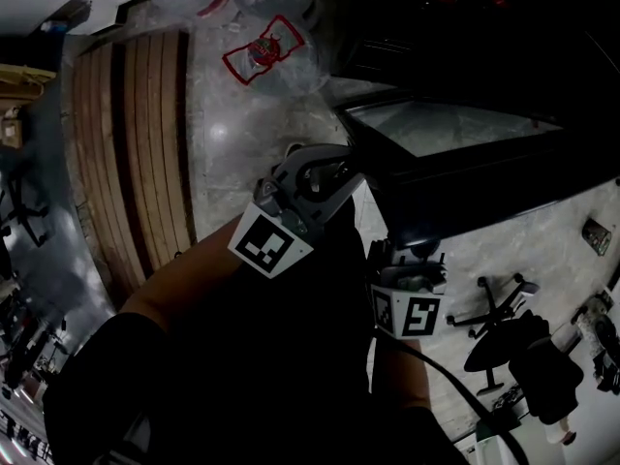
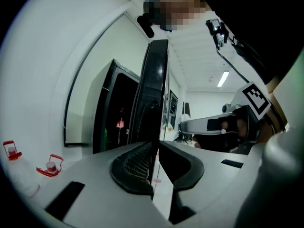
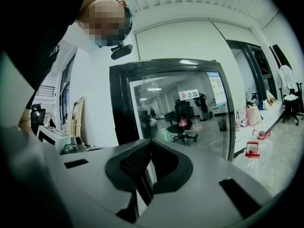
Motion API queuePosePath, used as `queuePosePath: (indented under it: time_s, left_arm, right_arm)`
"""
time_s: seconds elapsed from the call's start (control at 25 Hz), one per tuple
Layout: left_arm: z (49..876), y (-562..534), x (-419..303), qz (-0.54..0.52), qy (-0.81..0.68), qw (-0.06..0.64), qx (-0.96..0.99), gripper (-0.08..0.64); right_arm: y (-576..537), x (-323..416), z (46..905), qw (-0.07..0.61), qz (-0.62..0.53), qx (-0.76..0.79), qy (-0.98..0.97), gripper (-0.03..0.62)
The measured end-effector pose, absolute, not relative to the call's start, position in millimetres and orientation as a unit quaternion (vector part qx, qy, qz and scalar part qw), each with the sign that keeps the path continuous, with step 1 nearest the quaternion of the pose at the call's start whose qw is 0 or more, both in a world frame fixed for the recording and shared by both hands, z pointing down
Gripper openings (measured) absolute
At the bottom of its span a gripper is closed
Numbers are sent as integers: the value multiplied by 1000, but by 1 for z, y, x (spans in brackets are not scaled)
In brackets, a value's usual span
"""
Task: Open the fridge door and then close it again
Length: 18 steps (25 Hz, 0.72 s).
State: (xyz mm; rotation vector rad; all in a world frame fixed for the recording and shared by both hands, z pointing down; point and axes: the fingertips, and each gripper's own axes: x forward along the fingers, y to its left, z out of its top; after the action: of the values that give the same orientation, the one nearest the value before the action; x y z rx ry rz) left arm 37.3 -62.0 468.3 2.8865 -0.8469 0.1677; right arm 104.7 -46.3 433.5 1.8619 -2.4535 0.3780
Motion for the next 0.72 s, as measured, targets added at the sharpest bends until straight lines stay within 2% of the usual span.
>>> queuePosePath:
  time_s: [0.72]
  left_arm:
    - [460,-62,37,60,-289,47,954,51]
  right_arm:
    - [-42,88,407,9,113,586,-803,15]
